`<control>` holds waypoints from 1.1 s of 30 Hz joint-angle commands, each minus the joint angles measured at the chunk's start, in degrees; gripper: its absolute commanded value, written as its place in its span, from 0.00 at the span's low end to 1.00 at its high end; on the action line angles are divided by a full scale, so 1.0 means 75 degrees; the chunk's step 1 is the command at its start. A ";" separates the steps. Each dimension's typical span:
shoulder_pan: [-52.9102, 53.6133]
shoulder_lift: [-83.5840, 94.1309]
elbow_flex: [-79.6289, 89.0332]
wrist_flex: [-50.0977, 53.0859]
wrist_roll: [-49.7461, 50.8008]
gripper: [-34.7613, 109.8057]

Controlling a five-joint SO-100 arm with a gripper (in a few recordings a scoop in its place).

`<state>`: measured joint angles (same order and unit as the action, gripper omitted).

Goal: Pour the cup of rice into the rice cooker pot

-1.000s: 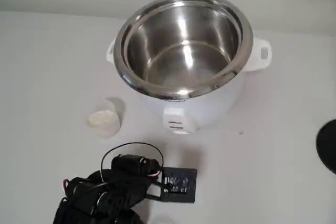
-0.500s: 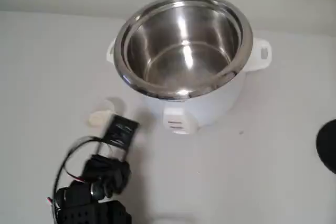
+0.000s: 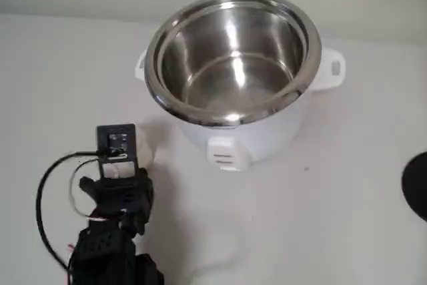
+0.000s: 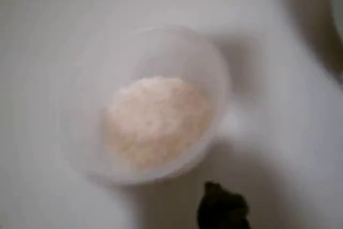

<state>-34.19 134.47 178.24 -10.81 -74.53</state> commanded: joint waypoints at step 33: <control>0.0398 -1.3617 -0.6270 -1.2480 -0.1383 0.45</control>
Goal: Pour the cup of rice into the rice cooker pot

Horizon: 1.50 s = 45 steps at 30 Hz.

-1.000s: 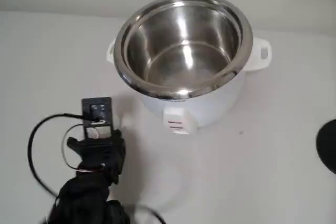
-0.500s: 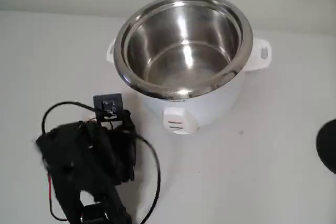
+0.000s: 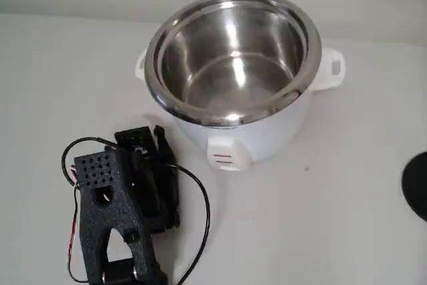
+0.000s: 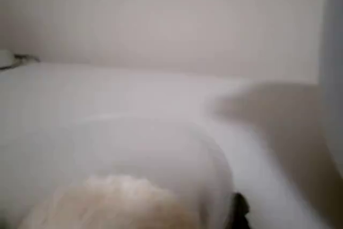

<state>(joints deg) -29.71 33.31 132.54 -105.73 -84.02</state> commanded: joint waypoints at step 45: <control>-0.0352 0.9480 0.2719 0.5871 -0.0609 0.33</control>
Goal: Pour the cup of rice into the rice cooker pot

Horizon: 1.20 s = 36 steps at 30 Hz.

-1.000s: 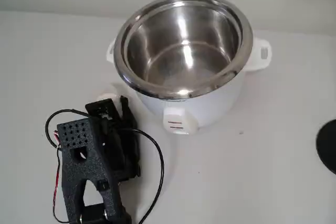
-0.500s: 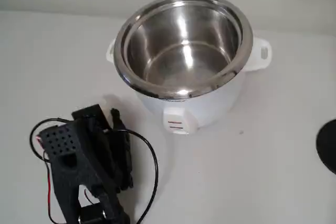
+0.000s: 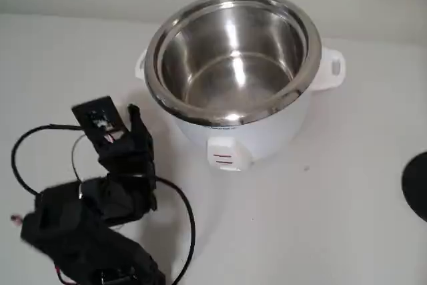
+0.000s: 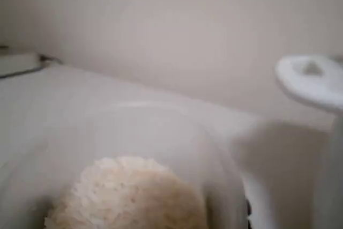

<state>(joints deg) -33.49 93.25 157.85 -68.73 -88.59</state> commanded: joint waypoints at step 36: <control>0.2824 0.3879 -0.6668 0.8824 0.4512 0.33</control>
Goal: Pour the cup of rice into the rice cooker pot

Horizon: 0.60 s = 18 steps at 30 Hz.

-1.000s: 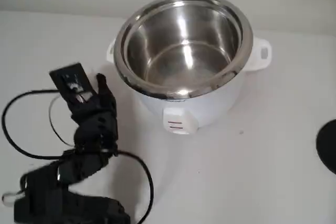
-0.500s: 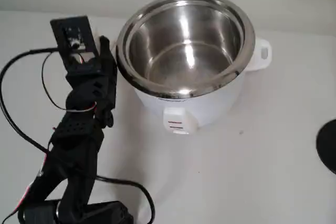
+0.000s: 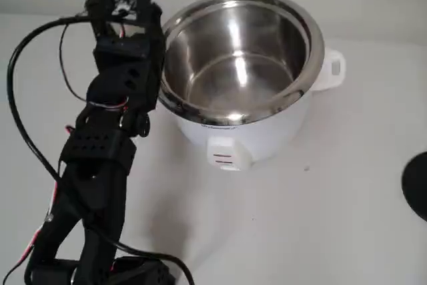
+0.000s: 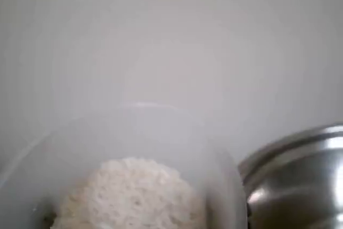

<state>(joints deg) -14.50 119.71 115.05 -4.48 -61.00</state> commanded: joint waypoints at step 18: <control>0.0996 -0.0926 -0.1945 0.2016 0.6773 0.33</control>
<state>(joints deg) -8.35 113.55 109.51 7.91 -23.47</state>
